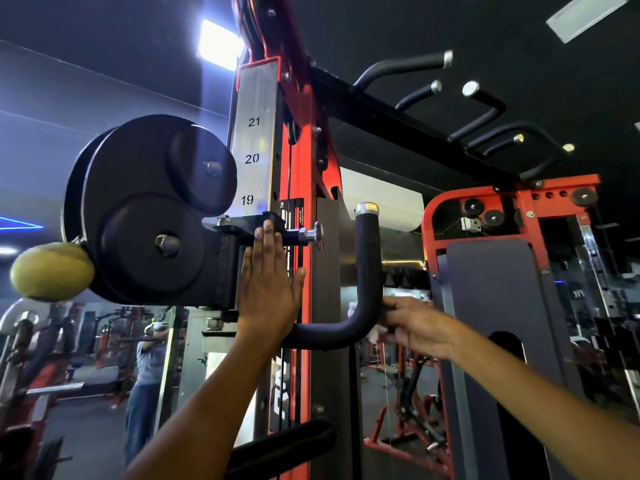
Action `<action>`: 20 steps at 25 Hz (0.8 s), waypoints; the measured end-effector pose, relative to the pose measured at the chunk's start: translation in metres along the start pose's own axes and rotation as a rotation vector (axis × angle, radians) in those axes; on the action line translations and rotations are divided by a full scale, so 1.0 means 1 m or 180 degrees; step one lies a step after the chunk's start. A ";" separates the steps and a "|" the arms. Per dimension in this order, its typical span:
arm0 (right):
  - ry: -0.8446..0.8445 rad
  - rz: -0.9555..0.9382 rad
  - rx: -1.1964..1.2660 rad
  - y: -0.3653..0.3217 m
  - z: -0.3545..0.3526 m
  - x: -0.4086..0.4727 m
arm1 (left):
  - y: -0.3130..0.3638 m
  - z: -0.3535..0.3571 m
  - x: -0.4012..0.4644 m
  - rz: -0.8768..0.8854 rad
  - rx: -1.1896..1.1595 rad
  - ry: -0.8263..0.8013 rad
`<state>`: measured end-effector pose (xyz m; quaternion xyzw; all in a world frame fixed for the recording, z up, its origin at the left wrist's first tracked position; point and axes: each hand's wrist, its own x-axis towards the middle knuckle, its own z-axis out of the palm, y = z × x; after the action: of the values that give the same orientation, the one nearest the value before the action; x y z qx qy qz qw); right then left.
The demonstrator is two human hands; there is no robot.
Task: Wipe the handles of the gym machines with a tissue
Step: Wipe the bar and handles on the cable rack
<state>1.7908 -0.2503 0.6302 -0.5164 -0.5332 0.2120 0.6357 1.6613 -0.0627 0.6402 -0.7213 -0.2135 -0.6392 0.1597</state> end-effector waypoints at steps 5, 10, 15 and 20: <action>0.0662 -0.0710 0.0439 -0.082 -0.003 0.045 | 0.001 -0.002 -0.001 -0.0041 0.0020 -0.0070; 0.0270 -0.0140 0.0190 -0.030 0.007 0.005 | 0.001 -0.003 -0.001 -0.0002 0.0088 -0.0057; 0.2261 -0.1581 -0.1679 -0.049 -0.001 0.007 | 0.003 -0.004 -0.002 -0.0065 -0.0029 -0.0098; 0.1993 -0.3026 -0.3632 -0.063 0.023 0.021 | 0.003 -0.008 -0.002 -0.0065 0.0027 -0.0176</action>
<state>1.7596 -0.2470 0.6925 -0.5148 -0.5191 -0.5407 0.4162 1.6557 -0.0695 0.6393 -0.7358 -0.2279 -0.6197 0.1503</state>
